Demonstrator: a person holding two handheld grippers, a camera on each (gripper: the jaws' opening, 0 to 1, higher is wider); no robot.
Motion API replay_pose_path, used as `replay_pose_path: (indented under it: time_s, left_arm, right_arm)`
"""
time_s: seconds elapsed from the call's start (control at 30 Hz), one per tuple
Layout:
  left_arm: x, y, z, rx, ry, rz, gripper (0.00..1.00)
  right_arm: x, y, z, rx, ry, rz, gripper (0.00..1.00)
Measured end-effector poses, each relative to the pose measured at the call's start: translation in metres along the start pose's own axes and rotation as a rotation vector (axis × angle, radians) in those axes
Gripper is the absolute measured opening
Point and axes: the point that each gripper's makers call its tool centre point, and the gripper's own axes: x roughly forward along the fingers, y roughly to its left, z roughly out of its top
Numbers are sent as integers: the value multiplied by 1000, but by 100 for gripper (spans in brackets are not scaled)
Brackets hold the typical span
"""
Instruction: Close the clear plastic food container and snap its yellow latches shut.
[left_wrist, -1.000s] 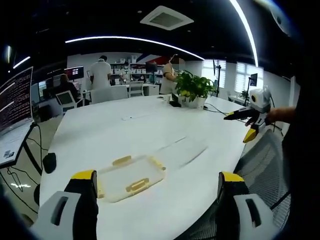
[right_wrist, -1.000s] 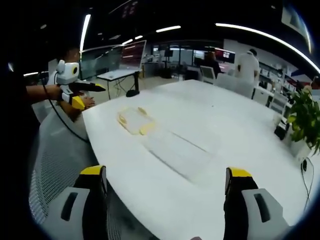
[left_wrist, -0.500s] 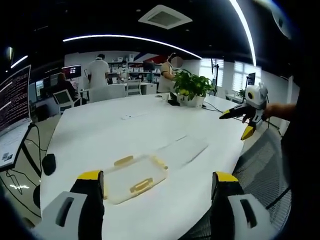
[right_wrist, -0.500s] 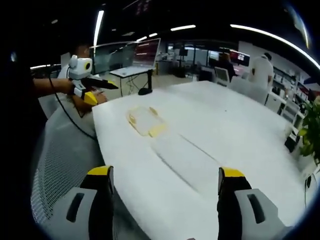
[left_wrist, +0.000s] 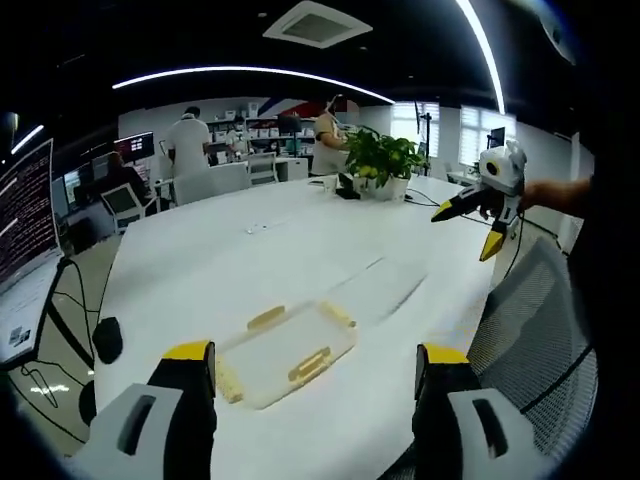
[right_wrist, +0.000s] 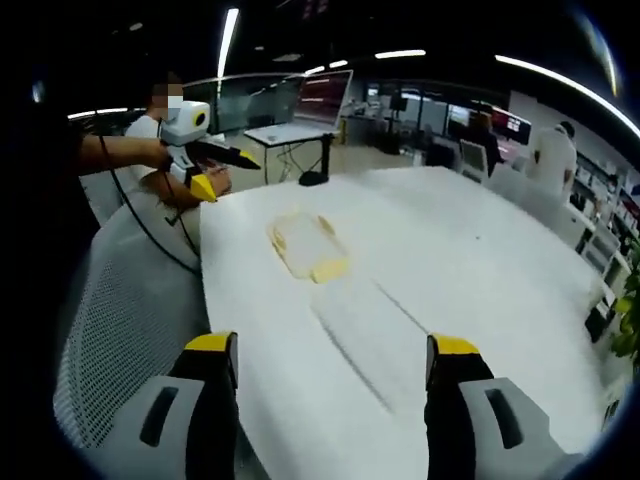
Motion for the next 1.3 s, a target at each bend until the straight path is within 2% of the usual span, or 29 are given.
replay_pose_path:
  time_s: [0.43, 0.73, 1.13, 1.3]
  left_arm:
    - [10, 22, -10, 44, 47, -18, 72]
    - [24, 38, -28, 96, 113, -48, 67]
    - [37, 56, -40, 145, 168, -85, 61]
    - [44, 64, -53, 170, 214, -112, 58]
  right_arm:
    - [34, 0, 21, -75, -2, 71, 69]
    - [59, -4, 24, -127, 30, 122, 67]
    - [88, -3, 30, -185, 61, 178, 63]
    - [99, -6, 34, -198, 72, 188, 61]
